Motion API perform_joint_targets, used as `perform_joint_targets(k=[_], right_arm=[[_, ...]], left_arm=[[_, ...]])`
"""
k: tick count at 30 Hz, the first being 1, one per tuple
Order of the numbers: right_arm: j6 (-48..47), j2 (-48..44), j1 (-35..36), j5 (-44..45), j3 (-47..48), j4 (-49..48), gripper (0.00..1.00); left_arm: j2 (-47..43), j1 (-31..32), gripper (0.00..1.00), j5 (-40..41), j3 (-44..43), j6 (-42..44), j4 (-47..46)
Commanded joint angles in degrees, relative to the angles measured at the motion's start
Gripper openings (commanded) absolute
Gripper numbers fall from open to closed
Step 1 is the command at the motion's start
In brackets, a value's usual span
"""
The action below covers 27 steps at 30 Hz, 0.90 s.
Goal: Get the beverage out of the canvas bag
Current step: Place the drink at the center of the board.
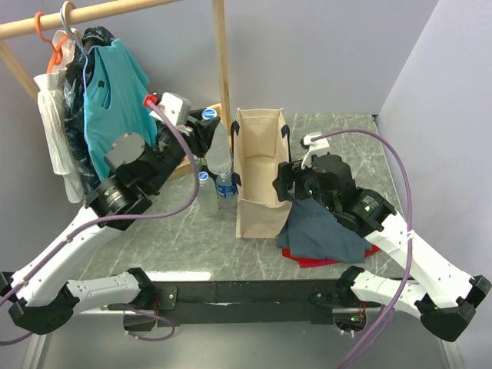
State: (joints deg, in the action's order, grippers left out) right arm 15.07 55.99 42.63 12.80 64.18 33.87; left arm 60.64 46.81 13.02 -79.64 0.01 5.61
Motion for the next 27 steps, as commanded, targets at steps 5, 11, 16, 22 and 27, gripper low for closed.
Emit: perform_joint_targets(k=[5, 11, 16, 22, 27], right_arm=[[-1.01, 0.35, 0.52, -0.58, 2.79, -2.67, 1.00], [-0.92, 0.44, 0.52, -1.11, 2.61, -2.93, 1.00], [-1.10, 0.70, 0.52, -1.37, 2.44, -3.28, 1.00], [-1.62, 0.88, 0.61, -1.37, 2.09, -3.28, 1.00], [-2.33, 2.02, 0.44, -1.72, 2.44, -3.63, 1.00]], left_arm=[[-6.93, -0.05, 0.01, 7.46, -1.58, 3.68, -8.59], [-8.43, -0.05, 0.01, 12.64, -0.61, 5.43, -7.10], [-9.14, -0.05, 0.01, 16.33, 1.93, 5.88, -7.28], [-10.81, -0.05, 0.01, 21.26, 4.14, 5.96, -7.02], [-11.60, -0.05, 0.01, 25.65, 5.80, 7.11, -7.36]])
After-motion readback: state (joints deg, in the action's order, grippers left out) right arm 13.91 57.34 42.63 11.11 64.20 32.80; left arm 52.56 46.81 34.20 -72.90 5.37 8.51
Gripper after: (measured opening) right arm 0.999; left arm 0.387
